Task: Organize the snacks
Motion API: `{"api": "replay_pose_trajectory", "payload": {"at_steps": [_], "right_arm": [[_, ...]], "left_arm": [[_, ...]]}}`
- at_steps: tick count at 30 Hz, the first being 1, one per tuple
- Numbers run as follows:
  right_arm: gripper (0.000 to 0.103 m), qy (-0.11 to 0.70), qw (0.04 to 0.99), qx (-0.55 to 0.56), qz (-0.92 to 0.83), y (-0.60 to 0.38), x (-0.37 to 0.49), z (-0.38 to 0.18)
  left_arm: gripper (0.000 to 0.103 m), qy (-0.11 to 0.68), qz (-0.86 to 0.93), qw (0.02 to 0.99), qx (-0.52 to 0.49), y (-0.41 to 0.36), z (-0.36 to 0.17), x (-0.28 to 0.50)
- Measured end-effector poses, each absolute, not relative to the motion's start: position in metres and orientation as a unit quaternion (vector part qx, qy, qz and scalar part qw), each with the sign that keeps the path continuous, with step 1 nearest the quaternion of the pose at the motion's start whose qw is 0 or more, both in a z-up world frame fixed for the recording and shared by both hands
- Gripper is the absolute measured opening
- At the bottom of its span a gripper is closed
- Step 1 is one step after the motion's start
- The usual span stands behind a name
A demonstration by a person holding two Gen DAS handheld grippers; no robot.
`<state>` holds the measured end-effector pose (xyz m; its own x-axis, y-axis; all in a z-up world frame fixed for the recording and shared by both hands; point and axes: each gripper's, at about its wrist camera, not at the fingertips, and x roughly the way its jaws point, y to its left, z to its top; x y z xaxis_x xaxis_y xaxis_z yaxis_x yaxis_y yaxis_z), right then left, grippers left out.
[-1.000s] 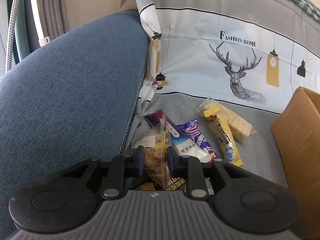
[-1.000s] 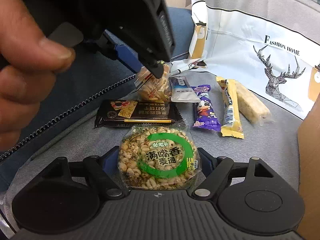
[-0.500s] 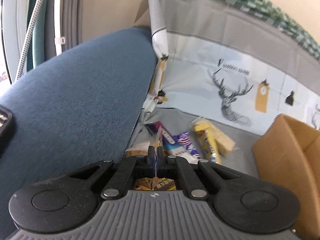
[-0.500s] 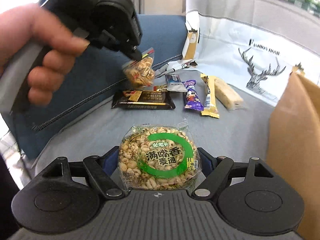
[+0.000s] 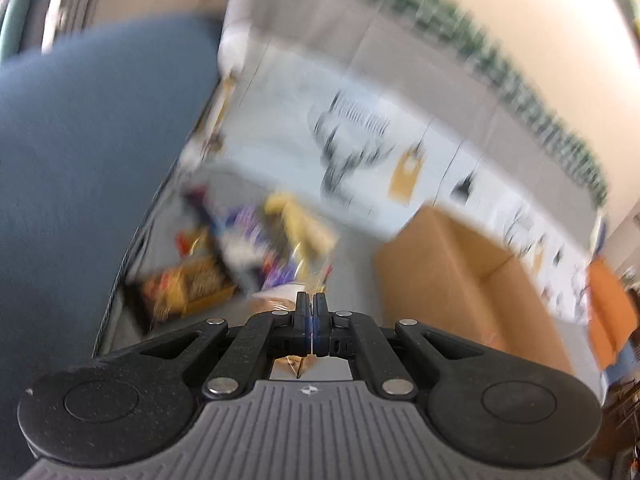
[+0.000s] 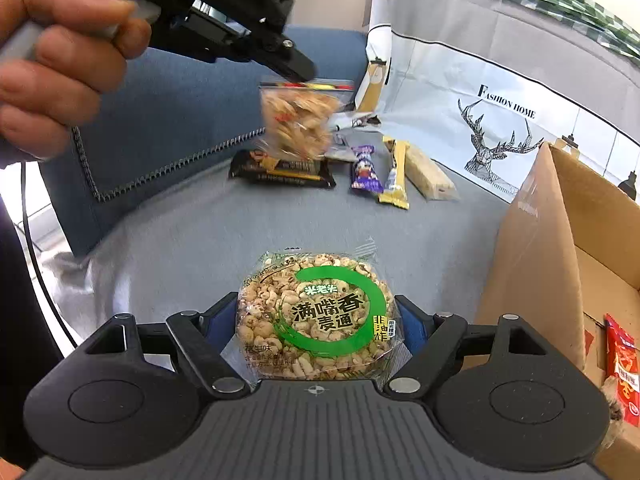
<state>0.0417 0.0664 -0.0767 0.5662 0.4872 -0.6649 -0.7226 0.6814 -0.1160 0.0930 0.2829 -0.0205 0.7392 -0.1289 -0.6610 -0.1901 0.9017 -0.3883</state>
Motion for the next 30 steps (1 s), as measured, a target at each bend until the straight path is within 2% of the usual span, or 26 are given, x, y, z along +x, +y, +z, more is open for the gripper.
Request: {"api": "replay_pose_trajectory", "payload": {"at_steps": [5,7,8,9,10,11,15,19,23,30], "right_arm": [[0.082,0.319,0.861,-0.191,0.346,0.064,0.046,-0.081],[0.082,0.324,0.86,-0.188,0.346,0.064,0.049,-0.082],[0.082,0.327,0.859,-0.187,0.346,0.064,0.05,-0.083],[0.082,0.328,0.859,-0.187,0.346,0.064,0.051,-0.084],[0.082,0.329,0.859,-0.187,0.345,0.065,0.052,-0.085],[0.082,0.33,0.859,-0.186,0.346,0.066,0.052,-0.086],[0.082,0.334,0.857,-0.182,0.348,0.069,0.055,-0.089],[0.084,0.337,0.855,-0.182,0.35,0.071,0.055,-0.091],[0.085,0.343,0.853,-0.182,0.349,0.072,0.057,-0.094],[0.087,0.354,0.853,-0.186,0.335,0.072,0.064,-0.099]], "left_arm": [[0.002,0.439,0.11,0.861,-0.234,0.297,-0.049,0.108],[0.013,0.441,0.114,0.855,-0.246,0.302,-0.053,0.108],[0.026,0.437,0.11,0.859,-0.242,0.3,-0.051,0.109],[0.044,0.435,0.105,0.862,-0.237,0.297,-0.05,0.108],[0.052,0.433,0.101,0.866,-0.23,0.293,-0.048,0.109],[0.065,0.434,0.096,0.869,-0.218,0.288,-0.047,0.111],[0.087,0.441,0.093,0.877,-0.164,0.272,-0.046,0.121],[0.088,0.465,0.094,0.871,-0.127,0.261,-0.057,0.131],[0.097,0.483,0.102,0.864,-0.097,0.256,-0.067,0.14],[0.097,0.512,0.099,0.851,-0.058,0.249,-0.081,0.151]]}}
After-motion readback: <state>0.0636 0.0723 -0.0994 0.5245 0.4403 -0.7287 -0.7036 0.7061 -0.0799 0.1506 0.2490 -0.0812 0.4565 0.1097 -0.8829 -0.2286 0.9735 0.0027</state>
